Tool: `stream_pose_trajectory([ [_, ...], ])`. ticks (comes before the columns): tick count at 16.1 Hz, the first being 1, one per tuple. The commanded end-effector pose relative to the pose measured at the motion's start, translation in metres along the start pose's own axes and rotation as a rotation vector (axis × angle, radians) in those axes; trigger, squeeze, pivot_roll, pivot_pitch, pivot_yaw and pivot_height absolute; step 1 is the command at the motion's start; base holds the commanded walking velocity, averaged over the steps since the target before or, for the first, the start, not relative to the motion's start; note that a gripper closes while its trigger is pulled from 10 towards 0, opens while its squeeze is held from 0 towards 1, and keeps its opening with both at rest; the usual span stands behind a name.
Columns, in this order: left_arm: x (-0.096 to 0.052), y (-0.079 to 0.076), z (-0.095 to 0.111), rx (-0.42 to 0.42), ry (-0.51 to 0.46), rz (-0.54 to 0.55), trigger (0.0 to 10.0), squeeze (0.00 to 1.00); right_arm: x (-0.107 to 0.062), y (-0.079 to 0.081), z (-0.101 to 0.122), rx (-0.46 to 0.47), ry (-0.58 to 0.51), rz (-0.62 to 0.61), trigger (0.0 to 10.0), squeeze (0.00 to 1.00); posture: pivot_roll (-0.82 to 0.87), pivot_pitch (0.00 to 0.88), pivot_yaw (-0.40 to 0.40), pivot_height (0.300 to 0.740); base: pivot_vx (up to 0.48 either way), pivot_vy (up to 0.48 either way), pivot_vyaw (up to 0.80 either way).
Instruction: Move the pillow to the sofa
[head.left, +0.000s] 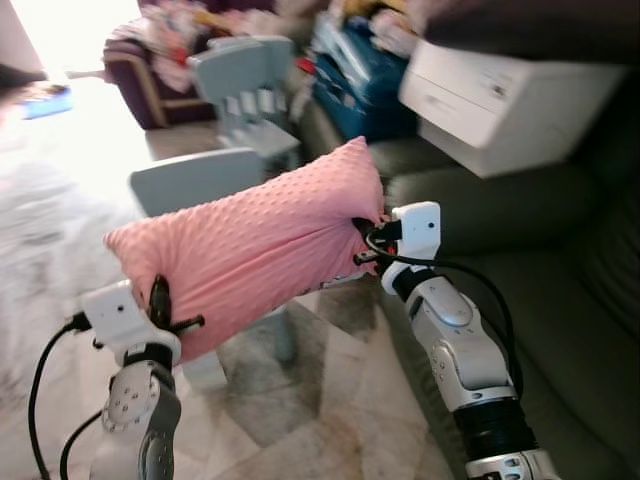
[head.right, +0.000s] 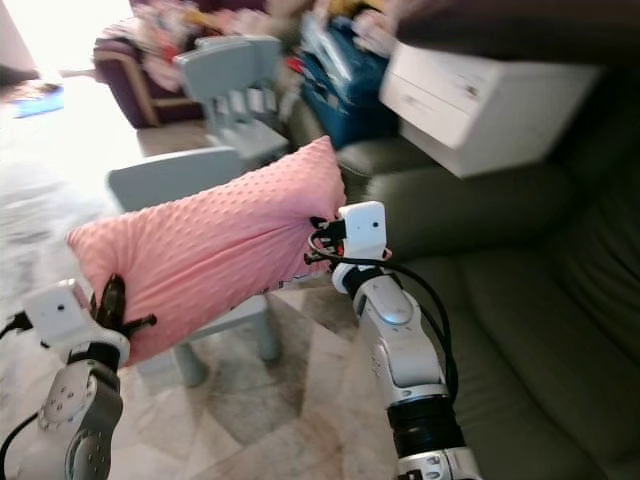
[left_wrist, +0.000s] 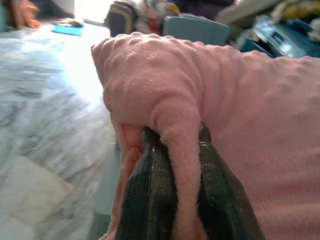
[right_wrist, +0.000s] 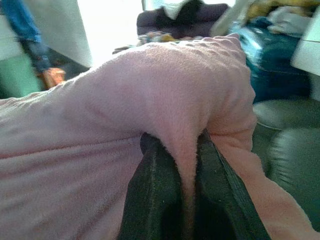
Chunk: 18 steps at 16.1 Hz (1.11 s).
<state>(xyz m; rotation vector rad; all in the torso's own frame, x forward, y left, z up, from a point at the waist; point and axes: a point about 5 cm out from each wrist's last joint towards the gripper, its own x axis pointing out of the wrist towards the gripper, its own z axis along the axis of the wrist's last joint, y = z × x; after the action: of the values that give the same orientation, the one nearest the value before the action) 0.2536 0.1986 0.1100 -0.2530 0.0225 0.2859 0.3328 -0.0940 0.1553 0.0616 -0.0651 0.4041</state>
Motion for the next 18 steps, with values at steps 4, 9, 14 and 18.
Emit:
stream_pose_trajectory([
  [4,0.005,0.015,0.003,0.013,-0.009,0.048,10.0,0.0,0.005,-0.01,0.013,-0.017,-0.038,-0.039,10.0,0.0,-0.19,0.051,0.009,0.74,0.0,0.0,-0.79],
  [9,0.01,0.019,0.006,0.025,-0.02,0.047,10.0,0.0,0.008,-0.013,0.016,-0.026,-0.045,-0.042,10.0,0.0,-0.2,0.038,0.013,0.74,0.0,0.0,-0.79],
  [14,0.01,0.016,0.003,0.031,-0.009,0.032,10.0,0.0,0.009,-0.012,0.015,-0.017,-0.045,-0.047,10.0,0.0,-0.19,0.04,0.016,0.74,0.0,0.0,-0.78],
  [18,0.009,0.017,0.004,0.038,-0.019,0.023,10.0,0.0,0.01,-0.011,0.015,-0.016,-0.048,-0.044,10.0,0.0,-0.19,0.041,0.018,0.74,0.0,0.0,-0.78],
])
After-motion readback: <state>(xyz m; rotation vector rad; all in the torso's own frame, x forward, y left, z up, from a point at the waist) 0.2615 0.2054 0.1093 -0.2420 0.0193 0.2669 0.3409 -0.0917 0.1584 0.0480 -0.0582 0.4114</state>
